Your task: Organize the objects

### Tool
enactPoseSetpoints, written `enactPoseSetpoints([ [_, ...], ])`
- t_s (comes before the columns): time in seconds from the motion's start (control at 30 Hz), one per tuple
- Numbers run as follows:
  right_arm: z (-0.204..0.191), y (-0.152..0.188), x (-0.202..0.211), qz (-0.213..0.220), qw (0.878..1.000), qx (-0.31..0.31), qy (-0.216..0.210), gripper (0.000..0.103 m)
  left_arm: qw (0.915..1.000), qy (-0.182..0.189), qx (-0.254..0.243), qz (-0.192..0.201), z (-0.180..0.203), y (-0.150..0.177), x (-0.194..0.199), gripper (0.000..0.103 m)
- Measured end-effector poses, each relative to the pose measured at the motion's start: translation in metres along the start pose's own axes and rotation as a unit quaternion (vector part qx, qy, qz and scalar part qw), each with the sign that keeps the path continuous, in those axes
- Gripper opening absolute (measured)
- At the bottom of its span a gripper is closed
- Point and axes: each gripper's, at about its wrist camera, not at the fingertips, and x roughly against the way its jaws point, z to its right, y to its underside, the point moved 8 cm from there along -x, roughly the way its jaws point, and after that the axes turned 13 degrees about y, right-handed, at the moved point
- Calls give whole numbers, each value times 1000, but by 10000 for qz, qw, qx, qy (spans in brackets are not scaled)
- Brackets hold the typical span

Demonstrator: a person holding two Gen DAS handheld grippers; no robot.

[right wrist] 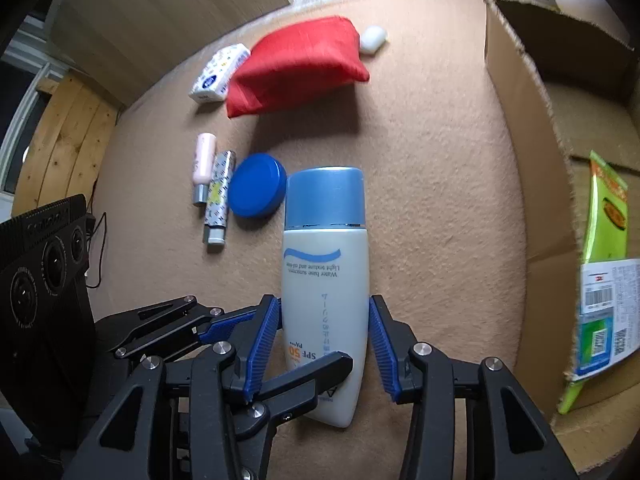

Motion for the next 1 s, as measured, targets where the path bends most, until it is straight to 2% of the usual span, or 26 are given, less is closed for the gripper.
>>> enactPoseSetpoints([
  [0.2,14,-8,26,258,9996,-115,-8,42,9995,9,-279,116,26,-15,9,48],
  [0.43,41,-23,65,644,9974,-299,111,42,9977,135,-620,226,70,-47,14,48],
  [0.6,72,-29,83,834,9948,-528,251,42,9961,195,-815,261,108,-66,-12,48],
  [0.67,88,-29,90,876,9936,-649,287,42,9958,245,-853,240,128,-81,-40,48],
  [1.0,143,-23,98,944,9886,-1085,440,42,9934,308,-1108,15,167,-91,-82,48],
])
